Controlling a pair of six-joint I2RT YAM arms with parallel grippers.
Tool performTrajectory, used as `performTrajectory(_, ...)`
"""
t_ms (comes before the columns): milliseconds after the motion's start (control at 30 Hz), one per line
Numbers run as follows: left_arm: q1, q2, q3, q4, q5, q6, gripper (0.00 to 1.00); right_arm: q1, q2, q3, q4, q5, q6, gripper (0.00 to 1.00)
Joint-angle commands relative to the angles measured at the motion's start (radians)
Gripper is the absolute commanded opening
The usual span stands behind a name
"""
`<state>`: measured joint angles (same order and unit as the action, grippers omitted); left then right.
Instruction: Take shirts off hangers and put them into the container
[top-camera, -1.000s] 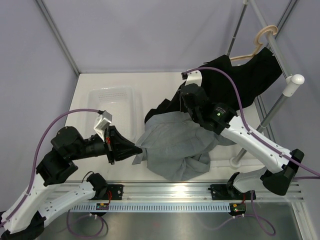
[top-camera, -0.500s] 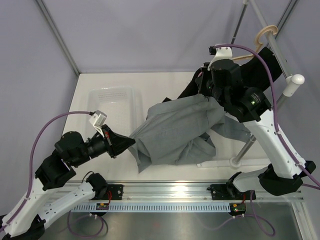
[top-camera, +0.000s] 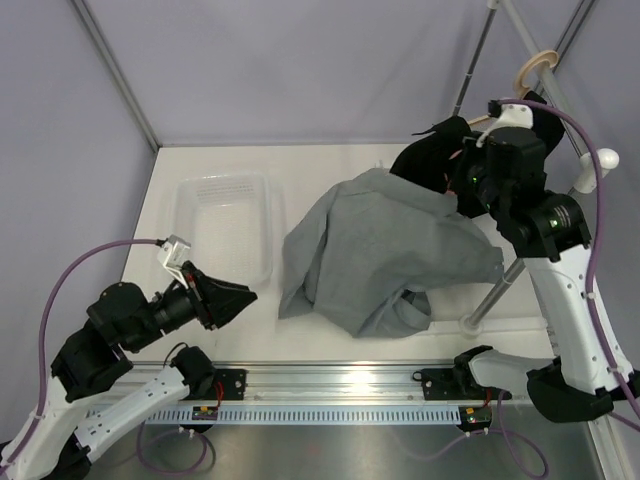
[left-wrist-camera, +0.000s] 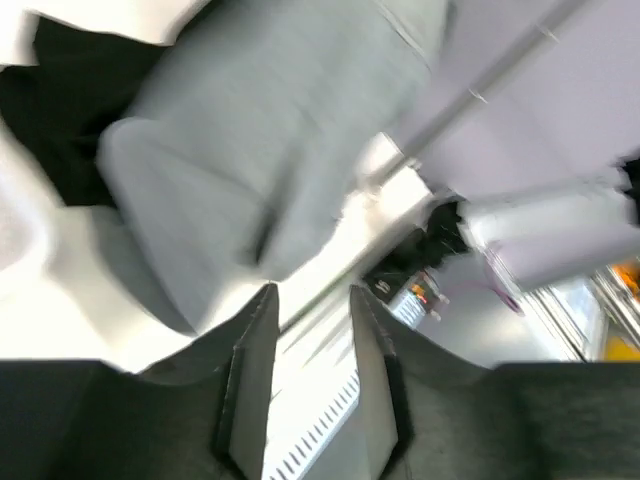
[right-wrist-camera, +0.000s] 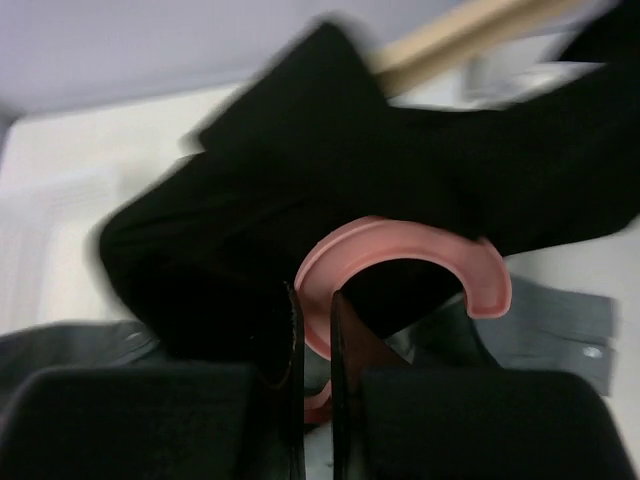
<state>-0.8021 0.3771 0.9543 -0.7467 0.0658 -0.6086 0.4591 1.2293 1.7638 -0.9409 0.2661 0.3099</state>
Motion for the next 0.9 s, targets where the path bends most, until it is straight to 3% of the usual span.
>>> performTrajectory(0, 0.003, 0.026, 0.003, 0.064, 0.233, 0.049, 0.4, -0.085, -0.108, -0.065, 0.213, 0.081, -0.071, 0.0)
performTrajectory(33, 0.003, 0.114, 0.039, 0.172, 0.37, 0.056, 0.5, -0.085, -0.134, -0.096, 0.218, 0.03, -0.071, 0.0)
performTrajectory(233, 0.003, 0.31, 0.165, 0.236, 0.443, 0.128, 0.52, -0.076, -0.145, -0.09, 0.197, -0.079, -0.124, 0.0)
performTrajectory(300, 0.003, 0.353, 0.211, 0.231, 0.43, 0.164, 0.54, -0.073, -0.16, -0.105, 0.211, -0.103, -0.138, 0.0)
performTrajectory(567, 0.001, 0.584, 0.607, -0.051, 0.184, 0.407, 0.55, -0.027, -0.185, -0.141, 0.185, -0.183, -0.157, 0.0)
performTrajectory(667, 0.003, 0.618, 0.646, -0.054, 0.192, 0.451, 0.6, -0.017, -0.185, -0.148, 0.18, -0.194, -0.16, 0.0)
performTrajectory(867, 0.003, 0.686, 0.663, -0.091, 0.178, 0.498, 0.62, -0.007, -0.18, -0.11, 0.172, -0.258, -0.153, 0.0)
